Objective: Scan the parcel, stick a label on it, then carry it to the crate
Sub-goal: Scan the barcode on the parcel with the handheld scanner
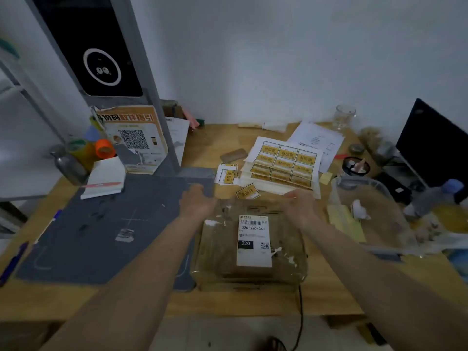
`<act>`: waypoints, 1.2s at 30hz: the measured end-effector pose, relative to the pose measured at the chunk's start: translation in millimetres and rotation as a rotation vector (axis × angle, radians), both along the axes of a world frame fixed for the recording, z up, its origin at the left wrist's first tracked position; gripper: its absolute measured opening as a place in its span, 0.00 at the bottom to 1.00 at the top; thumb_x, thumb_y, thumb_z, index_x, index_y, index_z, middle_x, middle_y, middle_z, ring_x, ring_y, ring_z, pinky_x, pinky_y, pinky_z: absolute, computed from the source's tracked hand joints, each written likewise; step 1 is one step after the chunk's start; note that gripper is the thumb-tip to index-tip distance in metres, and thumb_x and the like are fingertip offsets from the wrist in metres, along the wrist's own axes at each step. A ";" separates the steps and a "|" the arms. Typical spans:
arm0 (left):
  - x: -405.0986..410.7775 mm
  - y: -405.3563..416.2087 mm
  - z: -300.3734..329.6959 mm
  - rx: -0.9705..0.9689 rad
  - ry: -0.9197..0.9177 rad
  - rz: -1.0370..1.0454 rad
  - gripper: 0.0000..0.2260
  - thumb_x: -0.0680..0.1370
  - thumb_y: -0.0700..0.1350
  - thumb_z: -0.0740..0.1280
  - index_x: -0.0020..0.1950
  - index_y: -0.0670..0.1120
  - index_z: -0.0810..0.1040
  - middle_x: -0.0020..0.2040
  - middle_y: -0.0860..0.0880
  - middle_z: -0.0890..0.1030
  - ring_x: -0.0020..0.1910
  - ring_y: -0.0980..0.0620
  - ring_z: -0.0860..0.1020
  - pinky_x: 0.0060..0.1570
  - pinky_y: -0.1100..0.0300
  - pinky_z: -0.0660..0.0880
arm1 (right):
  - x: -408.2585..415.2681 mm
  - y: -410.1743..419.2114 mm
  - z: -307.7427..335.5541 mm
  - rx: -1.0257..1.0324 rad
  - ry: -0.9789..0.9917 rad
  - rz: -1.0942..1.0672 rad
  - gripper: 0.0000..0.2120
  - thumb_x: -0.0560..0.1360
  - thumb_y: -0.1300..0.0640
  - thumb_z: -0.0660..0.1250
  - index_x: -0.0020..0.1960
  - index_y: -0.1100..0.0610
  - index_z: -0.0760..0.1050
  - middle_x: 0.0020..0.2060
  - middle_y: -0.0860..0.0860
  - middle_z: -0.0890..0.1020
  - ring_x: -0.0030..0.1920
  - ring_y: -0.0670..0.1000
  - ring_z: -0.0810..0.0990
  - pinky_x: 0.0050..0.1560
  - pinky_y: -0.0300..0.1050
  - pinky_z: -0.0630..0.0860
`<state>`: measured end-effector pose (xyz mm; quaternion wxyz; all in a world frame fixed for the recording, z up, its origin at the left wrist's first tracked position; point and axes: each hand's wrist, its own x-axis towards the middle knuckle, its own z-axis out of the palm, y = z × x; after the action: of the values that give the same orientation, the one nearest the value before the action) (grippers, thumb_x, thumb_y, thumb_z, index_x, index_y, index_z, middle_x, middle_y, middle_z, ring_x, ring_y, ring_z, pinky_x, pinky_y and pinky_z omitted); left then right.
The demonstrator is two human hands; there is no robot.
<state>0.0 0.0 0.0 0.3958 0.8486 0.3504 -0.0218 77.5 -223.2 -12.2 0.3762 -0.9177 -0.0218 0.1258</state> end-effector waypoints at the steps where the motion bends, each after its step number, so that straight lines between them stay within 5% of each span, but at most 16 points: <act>1: 0.4 -0.4 -3.7 -0.010 0.038 0.022 0.27 0.69 0.52 0.67 0.64 0.40 0.71 0.62 0.40 0.76 0.60 0.41 0.74 0.59 0.50 0.72 | 1.6 -2.6 -3.1 -0.006 0.075 -0.015 0.19 0.76 0.56 0.63 0.66 0.59 0.68 0.62 0.60 0.73 0.60 0.60 0.73 0.52 0.49 0.71; 5: -0.2 -11.9 -16.2 -0.281 0.136 0.096 0.20 0.73 0.47 0.69 0.61 0.39 0.75 0.58 0.42 0.80 0.42 0.51 0.79 0.43 0.58 0.77 | -4.0 -6.9 -14.8 0.147 0.412 -0.069 0.34 0.76 0.56 0.65 0.75 0.61 0.50 0.65 0.60 0.70 0.60 0.60 0.73 0.51 0.50 0.75; 8: 6.3 -15.9 -16.0 -0.308 0.119 0.159 0.25 0.71 0.47 0.71 0.64 0.37 0.73 0.57 0.40 0.80 0.51 0.45 0.81 0.52 0.54 0.78 | 2.8 -5.8 -18.7 0.201 0.439 -0.111 0.33 0.76 0.59 0.63 0.75 0.58 0.50 0.62 0.60 0.72 0.57 0.59 0.75 0.55 0.54 0.76; 10: 8.4 -15.2 -15.6 -0.316 0.092 0.216 0.37 0.69 0.47 0.73 0.72 0.36 0.61 0.62 0.39 0.76 0.56 0.44 0.79 0.58 0.51 0.76 | 10.0 -5.8 -20.1 0.238 0.442 -0.126 0.29 0.76 0.61 0.61 0.74 0.58 0.53 0.56 0.57 0.73 0.50 0.56 0.76 0.54 0.56 0.77; 14: 9.0 -18.0 -7.8 -0.213 0.031 0.170 0.50 0.71 0.52 0.72 0.76 0.51 0.35 0.74 0.43 0.65 0.66 0.40 0.72 0.64 0.48 0.69 | 21.5 -6.2 -16.0 0.301 0.360 -0.164 0.16 0.75 0.64 0.60 0.63 0.62 0.66 0.49 0.57 0.77 0.49 0.57 0.77 0.52 0.58 0.78; 18: 13.3 -15.1 13.2 -0.021 -0.003 0.086 0.47 0.68 0.56 0.73 0.76 0.60 0.43 0.72 0.37 0.63 0.67 0.37 0.67 0.62 0.49 0.69 | 28.8 0.1 -7.6 0.422 0.241 -0.184 0.14 0.74 0.65 0.60 0.58 0.56 0.72 0.45 0.57 0.80 0.39 0.51 0.76 0.36 0.44 0.73; 22: 13.0 -19.7 24.3 0.046 0.006 0.038 0.43 0.65 0.50 0.77 0.73 0.59 0.56 0.63 0.40 0.63 0.53 0.39 0.73 0.55 0.53 0.73 | 33.7 5.1 -3.7 0.541 0.209 -0.203 0.13 0.75 0.65 0.59 0.55 0.51 0.68 0.40 0.51 0.77 0.36 0.47 0.72 0.34 0.42 0.68; 27: 12.8 -24.8 19.6 0.111 -0.041 0.052 0.37 0.63 0.46 0.79 0.65 0.56 0.63 0.55 0.43 0.64 0.37 0.48 0.70 0.45 0.56 0.70 | 34.4 -3.4 -2.9 0.670 0.289 -0.275 0.17 0.74 0.68 0.57 0.57 0.55 0.75 0.46 0.54 0.81 0.48 0.54 0.79 0.49 0.54 0.78; 31: 12.4 -24.9 20.4 0.149 -0.034 0.040 0.36 0.63 0.47 0.79 0.64 0.55 0.63 0.53 0.45 0.64 0.40 0.45 0.71 0.46 0.53 0.71 | 41.1 -15.6 -13.6 0.735 0.356 -0.402 0.16 0.77 0.66 0.54 0.56 0.59 0.77 0.49 0.58 0.81 0.47 0.55 0.80 0.48 0.52 0.79; 36: 12.9 -27.1 22.4 0.146 -0.023 0.042 0.35 0.65 0.46 0.78 0.65 0.55 0.62 0.58 0.42 0.66 0.44 0.41 0.74 0.48 0.50 0.73 | 33.9 -39.8 -48.3 0.397 0.383 -0.419 0.19 0.78 0.64 0.56 0.68 0.66 0.65 0.55 0.61 0.77 0.48 0.61 0.76 0.58 0.54 0.71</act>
<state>12.9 -27.1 22.4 0.3373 0.8678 0.3643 0.0222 111.4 -263.0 -60.5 0.5622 -0.7709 0.2140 0.2092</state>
